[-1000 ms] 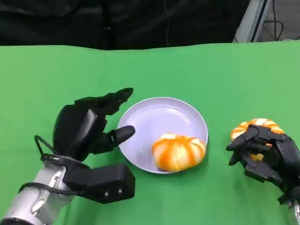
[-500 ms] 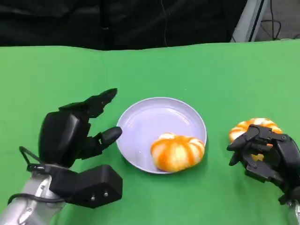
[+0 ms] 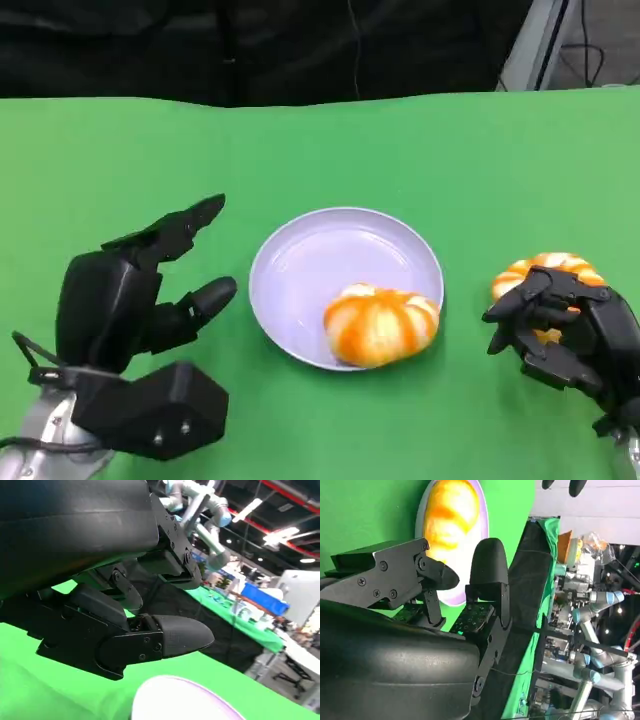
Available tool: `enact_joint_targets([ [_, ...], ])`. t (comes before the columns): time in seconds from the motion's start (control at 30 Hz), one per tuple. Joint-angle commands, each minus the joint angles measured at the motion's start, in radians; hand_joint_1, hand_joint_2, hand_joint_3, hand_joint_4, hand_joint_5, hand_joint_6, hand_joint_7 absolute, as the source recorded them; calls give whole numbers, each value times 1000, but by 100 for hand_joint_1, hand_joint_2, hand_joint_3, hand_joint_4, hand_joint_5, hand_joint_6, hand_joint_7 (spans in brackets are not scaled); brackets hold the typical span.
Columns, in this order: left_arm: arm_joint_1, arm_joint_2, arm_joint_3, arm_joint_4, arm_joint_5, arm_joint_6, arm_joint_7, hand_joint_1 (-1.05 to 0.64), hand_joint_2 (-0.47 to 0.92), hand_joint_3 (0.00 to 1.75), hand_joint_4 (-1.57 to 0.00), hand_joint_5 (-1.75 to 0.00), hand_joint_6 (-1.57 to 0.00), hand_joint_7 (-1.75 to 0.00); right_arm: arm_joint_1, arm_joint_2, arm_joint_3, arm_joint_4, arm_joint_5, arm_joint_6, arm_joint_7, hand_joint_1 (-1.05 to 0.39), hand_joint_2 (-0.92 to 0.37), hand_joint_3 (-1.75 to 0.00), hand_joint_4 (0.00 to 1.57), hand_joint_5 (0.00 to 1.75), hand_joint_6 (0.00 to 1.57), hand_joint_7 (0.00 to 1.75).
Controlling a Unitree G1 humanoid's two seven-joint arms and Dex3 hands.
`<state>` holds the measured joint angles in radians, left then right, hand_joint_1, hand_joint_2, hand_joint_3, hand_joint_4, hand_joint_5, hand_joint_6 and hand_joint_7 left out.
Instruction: Grasp the bread from the table and place it into the plate.
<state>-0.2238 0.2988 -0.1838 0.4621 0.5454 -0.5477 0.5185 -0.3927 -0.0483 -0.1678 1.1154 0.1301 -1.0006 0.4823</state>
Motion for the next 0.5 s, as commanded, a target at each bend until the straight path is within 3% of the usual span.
enact_joint_targets([
  [0.03,19,15,35,50,-57,-81,-14,-75,92,60,-84,-1,-66,-1,1,-16,-8,-3,11,-2,0,6,-83,-67,84,142,89,100],
  [0.33,13,11,45,70,-55,-106,-18,-74,92,58,-84,-1,-66,-1,1,-16,-9,-3,11,-2,1,6,-84,-66,84,142,89,99],
  [0.5,39,-9,70,132,-140,-205,-31,-72,92,58,-85,-1,-66,-1,1,-23,-11,-2,14,10,9,6,-84,-66,83,142,88,99],
])
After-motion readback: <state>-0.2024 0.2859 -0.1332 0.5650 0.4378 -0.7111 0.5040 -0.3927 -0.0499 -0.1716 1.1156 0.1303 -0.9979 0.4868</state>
